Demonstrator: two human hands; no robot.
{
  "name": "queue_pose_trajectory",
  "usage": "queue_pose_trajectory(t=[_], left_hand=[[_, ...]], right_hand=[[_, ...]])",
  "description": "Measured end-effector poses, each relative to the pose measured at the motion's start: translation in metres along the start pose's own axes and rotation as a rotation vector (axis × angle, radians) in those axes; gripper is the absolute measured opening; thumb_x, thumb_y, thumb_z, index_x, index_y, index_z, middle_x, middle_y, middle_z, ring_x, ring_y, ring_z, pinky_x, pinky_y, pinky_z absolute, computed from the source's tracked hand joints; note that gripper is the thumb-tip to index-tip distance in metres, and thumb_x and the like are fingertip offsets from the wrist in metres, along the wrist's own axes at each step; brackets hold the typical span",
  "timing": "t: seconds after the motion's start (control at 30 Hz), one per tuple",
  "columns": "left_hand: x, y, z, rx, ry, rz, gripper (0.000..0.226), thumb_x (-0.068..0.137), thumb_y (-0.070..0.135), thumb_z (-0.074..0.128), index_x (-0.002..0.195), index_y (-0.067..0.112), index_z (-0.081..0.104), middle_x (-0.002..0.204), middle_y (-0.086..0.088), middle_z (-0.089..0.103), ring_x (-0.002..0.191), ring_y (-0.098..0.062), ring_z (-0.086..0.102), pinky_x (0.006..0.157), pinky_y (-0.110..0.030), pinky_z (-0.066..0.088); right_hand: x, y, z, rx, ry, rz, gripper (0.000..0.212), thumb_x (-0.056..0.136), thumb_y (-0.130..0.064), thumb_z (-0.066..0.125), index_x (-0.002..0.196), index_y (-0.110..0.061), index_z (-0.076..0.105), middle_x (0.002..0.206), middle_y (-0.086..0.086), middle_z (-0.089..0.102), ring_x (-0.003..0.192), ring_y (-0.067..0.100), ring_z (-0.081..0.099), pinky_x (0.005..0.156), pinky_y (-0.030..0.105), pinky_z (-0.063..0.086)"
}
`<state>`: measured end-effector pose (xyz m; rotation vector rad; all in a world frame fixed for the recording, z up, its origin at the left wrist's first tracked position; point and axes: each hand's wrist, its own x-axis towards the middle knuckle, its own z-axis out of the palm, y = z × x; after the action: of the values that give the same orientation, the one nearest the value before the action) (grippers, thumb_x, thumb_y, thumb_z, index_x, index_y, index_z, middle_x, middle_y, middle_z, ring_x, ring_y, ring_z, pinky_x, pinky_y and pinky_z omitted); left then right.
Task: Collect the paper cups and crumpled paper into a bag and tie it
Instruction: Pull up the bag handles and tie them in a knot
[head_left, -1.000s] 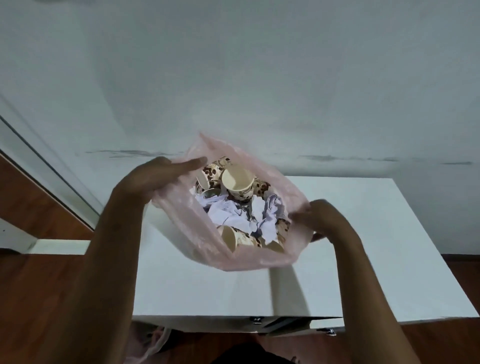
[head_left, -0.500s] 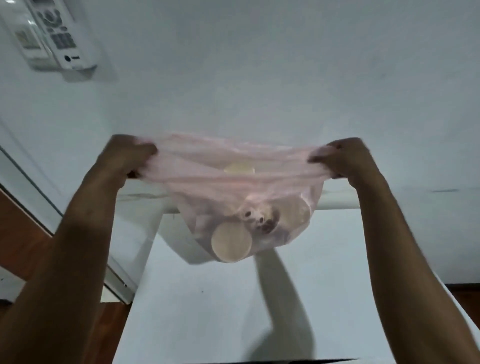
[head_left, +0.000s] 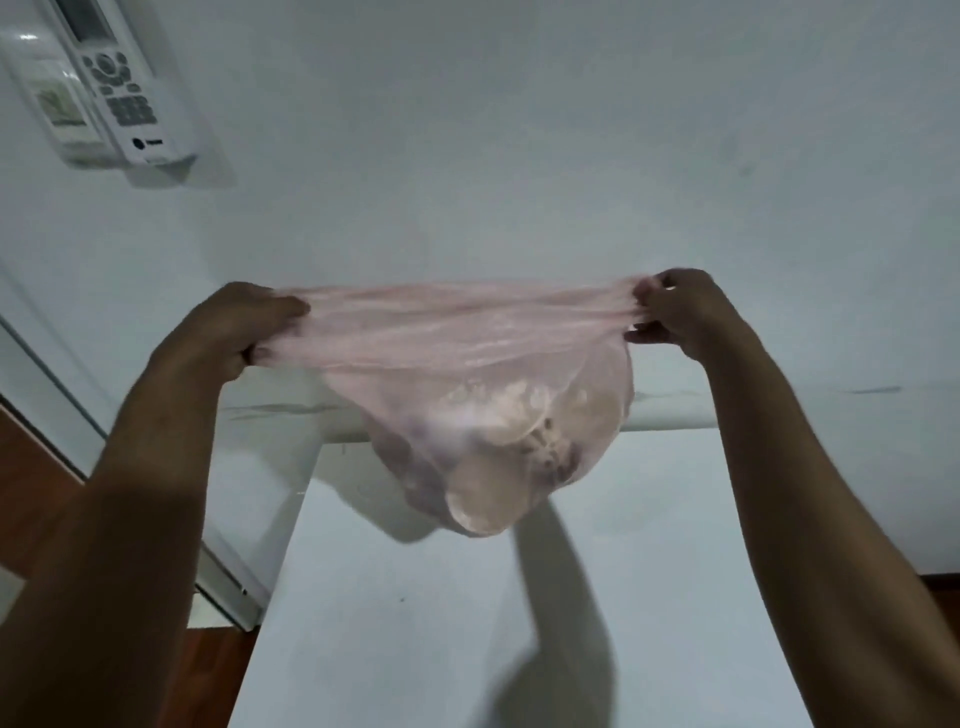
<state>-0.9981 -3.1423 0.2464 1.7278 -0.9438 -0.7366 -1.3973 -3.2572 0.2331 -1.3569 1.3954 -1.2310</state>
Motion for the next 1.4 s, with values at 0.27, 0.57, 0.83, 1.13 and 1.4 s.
queue_pose_trajectory(t=[0.27,0.57,0.83,1.13,1.4], left_hand=[[0.000,-0.006,0.023,-0.186,0.058,0.070,0.020,0.090,0.008,0.064,0.072,0.015,0.060,0.045,0.010,0.057,0.039,-0.002,0.051,0.042,-0.012,0.039],[0.009,-0.024,0.016,0.021,0.192,0.057,0.021,0.086,0.008,0.064,0.068,0.012,0.055,0.074,-0.011,0.055,0.061,-0.024,0.055,0.039,-0.023,0.051],[0.007,-0.028,-0.002,0.011,0.212,0.073,0.027,0.085,0.013,0.068,0.066,0.013,0.049,0.067,-0.010,0.047,0.053,-0.021,0.043,0.036,-0.016,0.045],[-0.003,-0.126,0.045,-0.702,-0.371,0.152,0.079,0.077,0.057,0.072,0.140,0.015,0.049,0.133,-0.005,0.061,0.120,-0.017,0.060,0.100,-0.033,0.050],[-0.003,-0.110,0.090,-0.550,-0.169,0.133,0.021,0.083,0.036,0.074,0.092,0.017,0.073,0.105,-0.004,0.075,0.101,-0.023,0.067,0.085,-0.036,0.053]], right_hand=[[-0.002,0.018,0.006,0.018,0.067,-0.040,0.018,0.091,-0.007,0.057,0.095,0.008,0.066,0.080,0.018,0.061,0.069,0.026,0.065,0.056,0.030,0.060],[-0.001,0.034,-0.003,-0.372,0.064,0.049,0.014,0.083,-0.008,0.070,0.086,0.006,0.070,0.063,0.010,0.060,0.045,0.017,0.066,0.052,0.023,0.057],[-0.008,0.020,-0.030,-0.301,0.005,0.192,0.012,0.086,-0.008,0.066,0.085,0.003,0.064,0.070,0.012,0.058,0.052,0.021,0.062,0.053,0.028,0.059],[-0.026,0.052,0.001,0.235,-0.019,0.213,0.021,0.087,-0.009,0.047,0.071,-0.012,0.060,0.074,0.004,0.058,0.071,0.020,0.057,0.063,0.029,0.049],[-0.024,0.075,0.003,0.391,-0.004,0.231,0.019,0.091,-0.027,0.053,0.085,-0.015,0.067,0.095,0.007,0.070,0.085,0.019,0.064,0.068,0.027,0.050]])
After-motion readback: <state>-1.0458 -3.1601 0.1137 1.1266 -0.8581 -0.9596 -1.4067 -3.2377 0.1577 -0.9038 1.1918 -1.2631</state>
